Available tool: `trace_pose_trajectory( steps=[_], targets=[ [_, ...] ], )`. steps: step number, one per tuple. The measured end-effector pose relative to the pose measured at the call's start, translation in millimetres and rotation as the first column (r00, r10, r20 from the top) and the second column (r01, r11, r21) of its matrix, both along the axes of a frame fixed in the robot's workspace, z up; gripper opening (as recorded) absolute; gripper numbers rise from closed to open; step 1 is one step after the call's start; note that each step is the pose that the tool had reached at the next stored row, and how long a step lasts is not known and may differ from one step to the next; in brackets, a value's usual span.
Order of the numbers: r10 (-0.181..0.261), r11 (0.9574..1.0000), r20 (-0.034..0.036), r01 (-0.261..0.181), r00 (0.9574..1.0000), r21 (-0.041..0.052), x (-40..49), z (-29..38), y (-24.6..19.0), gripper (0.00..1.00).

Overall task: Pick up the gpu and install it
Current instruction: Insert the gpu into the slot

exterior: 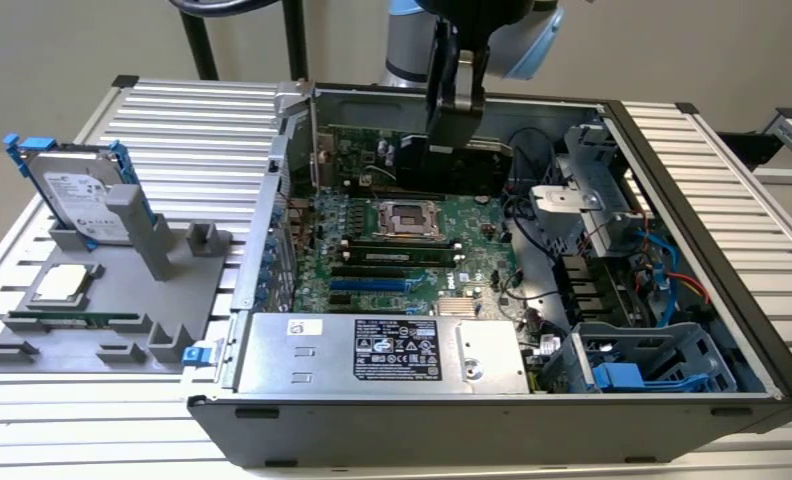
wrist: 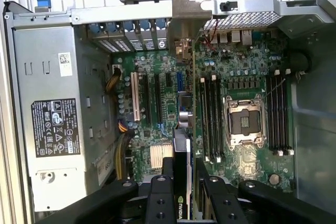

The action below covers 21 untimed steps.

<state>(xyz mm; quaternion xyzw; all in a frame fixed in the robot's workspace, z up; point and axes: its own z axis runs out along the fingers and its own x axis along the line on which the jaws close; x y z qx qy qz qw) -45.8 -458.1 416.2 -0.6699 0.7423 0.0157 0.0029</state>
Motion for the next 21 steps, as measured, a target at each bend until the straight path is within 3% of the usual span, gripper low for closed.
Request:
trace_pose_trajectory(
  steps=[21],
  targets=[
    [0.000,1.0000,0.0000,0.000,1.0000,-0.0049,0.0,-5.0,0.0,0.00]
  ],
)
